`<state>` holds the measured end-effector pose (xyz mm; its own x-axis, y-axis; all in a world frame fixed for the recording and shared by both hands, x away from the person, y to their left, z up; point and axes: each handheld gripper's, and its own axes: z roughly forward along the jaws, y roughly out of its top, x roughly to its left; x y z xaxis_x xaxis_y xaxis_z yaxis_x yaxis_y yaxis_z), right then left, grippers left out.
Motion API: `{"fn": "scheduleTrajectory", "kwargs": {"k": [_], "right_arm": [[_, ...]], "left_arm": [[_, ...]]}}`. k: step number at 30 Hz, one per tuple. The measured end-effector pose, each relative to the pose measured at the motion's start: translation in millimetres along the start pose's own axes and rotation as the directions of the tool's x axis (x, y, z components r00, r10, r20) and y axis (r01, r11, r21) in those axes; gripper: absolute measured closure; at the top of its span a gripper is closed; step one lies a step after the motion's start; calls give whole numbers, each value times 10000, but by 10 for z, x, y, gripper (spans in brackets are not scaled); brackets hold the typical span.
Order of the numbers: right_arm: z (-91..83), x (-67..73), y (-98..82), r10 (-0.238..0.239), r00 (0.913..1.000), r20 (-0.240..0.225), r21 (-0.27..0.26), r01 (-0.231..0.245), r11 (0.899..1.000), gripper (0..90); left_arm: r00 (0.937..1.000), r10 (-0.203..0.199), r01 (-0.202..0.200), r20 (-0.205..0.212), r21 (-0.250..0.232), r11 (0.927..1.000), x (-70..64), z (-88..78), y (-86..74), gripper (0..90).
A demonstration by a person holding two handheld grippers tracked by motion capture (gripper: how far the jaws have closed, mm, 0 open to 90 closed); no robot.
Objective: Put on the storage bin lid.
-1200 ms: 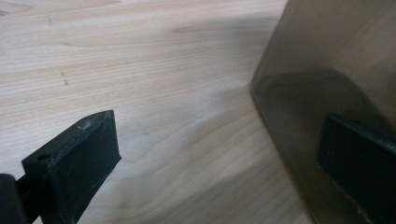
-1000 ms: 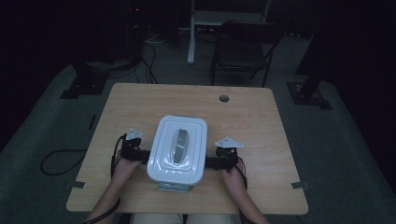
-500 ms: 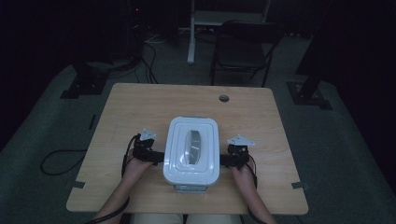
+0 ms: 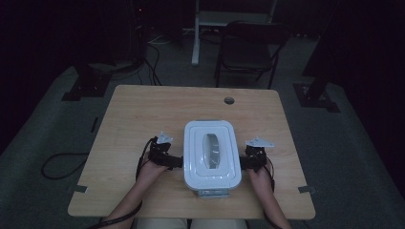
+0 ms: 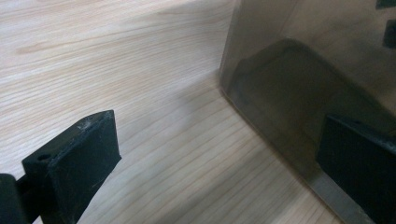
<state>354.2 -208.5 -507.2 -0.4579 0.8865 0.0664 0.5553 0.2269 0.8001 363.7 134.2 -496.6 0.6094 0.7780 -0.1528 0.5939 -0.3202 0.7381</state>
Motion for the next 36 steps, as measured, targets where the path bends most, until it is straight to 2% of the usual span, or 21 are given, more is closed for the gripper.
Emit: {"fn": "scheduleTrajectory", "kwargs": {"k": [4, 9, 14, 19, 22, 24, 29, 36], "right_arm": [[-37, -63, -23, 103, 9999, 72, 2, -103, 9999, 139], [-79, -122, -51, 198, 9997, 163, -8, -198, 9998, 139], [-95, -175, -65, 301, 9992, 251, -50, -300, 9995, 139], [-101, -200, -75, 367, 9988, 316, -93, -364, 9993, 131], [-97, -220, -80, 476, 9986, 216, -113, -474, 9988, 125], [-103, -236, -84, 534, 9982, 284, -199, -529, 9984, 125], [-149, -286, -83, 708, 9970, 307, -364, -697, 9969, 125], [-186, -304, -94, 676, 9972, 322, -332, -665, 9972, 125]], "left_arm": [[9998, 131, -132, 139, 65, 9999, -42, 54, 41, 5], [9994, 67, -68, 332, 20, 10000, -66, 125, 80, 5], [9989, 166, -167, 446, 25, 9999, -74, 170, 116, 5], [9978, 382, -372, 548, -200, 9991, -53, 197, 123, 5], [9965, 588, -558, 589, -524, 9971, -40, 193, 115, 5], [9961, 761, -730, 455, -661, 9951, -21, 176, 114, 5], [9970, 738, -711, 231, -987, 9926, 80, 91, 120, 5], [9961, 841, -799, 284, -1254, 9889, 133, 12, 118, 5]]}}
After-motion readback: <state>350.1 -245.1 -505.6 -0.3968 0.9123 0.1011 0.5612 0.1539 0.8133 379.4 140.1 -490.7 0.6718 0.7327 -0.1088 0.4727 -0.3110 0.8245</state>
